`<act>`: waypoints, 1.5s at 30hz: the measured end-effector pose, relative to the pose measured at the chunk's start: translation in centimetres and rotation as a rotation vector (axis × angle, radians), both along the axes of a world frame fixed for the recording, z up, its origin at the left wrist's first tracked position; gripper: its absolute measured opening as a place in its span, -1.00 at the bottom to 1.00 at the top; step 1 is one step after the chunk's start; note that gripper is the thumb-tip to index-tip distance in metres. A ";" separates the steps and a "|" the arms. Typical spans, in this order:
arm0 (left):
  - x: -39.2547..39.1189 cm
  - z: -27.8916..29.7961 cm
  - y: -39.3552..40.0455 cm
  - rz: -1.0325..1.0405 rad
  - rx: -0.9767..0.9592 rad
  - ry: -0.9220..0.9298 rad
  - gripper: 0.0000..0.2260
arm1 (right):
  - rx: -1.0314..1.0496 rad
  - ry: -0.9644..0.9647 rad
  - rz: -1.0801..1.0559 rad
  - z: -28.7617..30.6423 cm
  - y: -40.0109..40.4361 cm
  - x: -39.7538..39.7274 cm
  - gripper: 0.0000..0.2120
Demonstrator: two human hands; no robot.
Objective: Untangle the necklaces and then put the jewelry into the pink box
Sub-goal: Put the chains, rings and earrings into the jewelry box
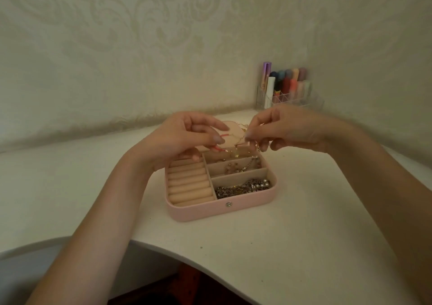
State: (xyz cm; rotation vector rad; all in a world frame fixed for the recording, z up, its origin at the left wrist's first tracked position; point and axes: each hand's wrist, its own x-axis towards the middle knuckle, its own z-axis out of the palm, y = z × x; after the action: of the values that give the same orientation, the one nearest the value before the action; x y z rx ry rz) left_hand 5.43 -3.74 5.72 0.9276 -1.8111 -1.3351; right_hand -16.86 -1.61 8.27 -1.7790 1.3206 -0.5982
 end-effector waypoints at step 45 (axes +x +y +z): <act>-2.2 -1.3 1.2 0.022 -0.641 -0.544 -0.92 | -0.153 0.497 -0.009 -0.2 0.0 0.3 -0.95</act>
State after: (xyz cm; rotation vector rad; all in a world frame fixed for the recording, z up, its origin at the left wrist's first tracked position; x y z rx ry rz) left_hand 3.24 -2.56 4.38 0.9857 -2.4117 -0.4201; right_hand -16.57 -1.65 8.10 -2.1376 1.6463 -0.2707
